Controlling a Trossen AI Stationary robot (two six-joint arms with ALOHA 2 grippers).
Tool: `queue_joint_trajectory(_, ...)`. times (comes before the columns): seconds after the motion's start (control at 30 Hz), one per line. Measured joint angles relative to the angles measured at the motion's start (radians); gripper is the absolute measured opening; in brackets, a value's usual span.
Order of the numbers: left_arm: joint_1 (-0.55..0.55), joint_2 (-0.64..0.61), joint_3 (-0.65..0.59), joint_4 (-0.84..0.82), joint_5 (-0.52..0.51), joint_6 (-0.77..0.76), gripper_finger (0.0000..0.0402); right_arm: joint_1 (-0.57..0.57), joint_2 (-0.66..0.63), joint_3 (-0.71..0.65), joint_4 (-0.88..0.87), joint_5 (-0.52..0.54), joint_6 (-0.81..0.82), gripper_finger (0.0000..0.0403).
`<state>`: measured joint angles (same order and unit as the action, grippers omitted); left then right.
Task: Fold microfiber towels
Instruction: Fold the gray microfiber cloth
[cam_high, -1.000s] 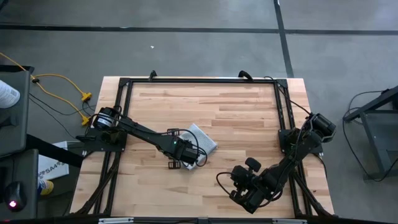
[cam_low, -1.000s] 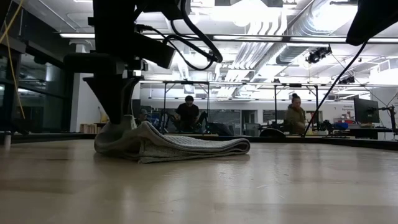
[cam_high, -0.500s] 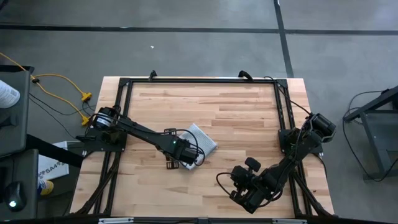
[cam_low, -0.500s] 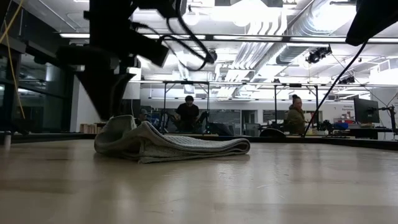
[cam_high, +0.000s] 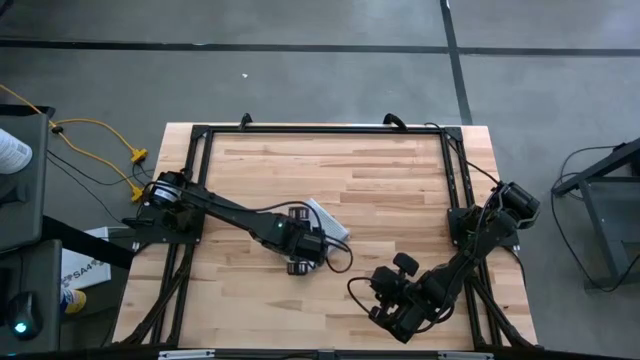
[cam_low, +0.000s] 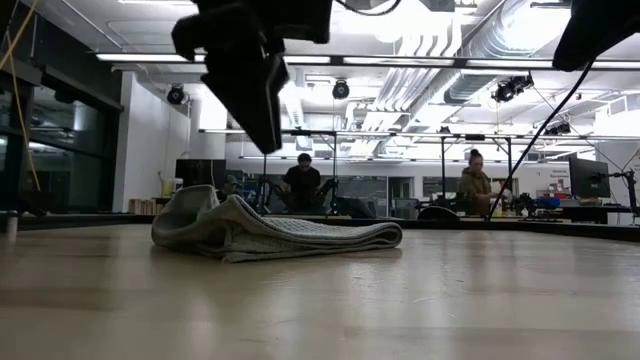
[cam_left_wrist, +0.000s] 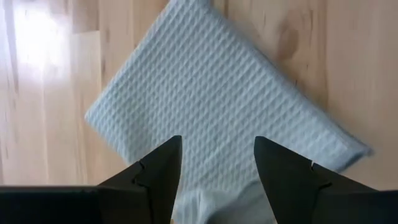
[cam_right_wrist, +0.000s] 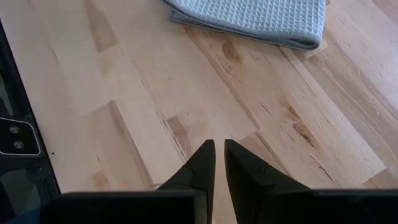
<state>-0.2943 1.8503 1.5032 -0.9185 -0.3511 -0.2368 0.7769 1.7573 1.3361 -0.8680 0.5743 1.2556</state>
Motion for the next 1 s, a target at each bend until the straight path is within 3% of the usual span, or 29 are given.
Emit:
queue_joint_trajectory(0.67, 0.066, 0.007, -0.205, 0.062, 0.028, -0.096, 0.0198, 0.01, 0.0, 0.0, 0.006, -0.004, 0.0, 0.0028)
queue_joint_trajectory(1.0, 0.064, 0.007, -0.224, -0.063, 0.042, -0.197, 0.0198, 0.011, 0.0, 0.0, 0.012, -0.004, 0.0, 0.0028)
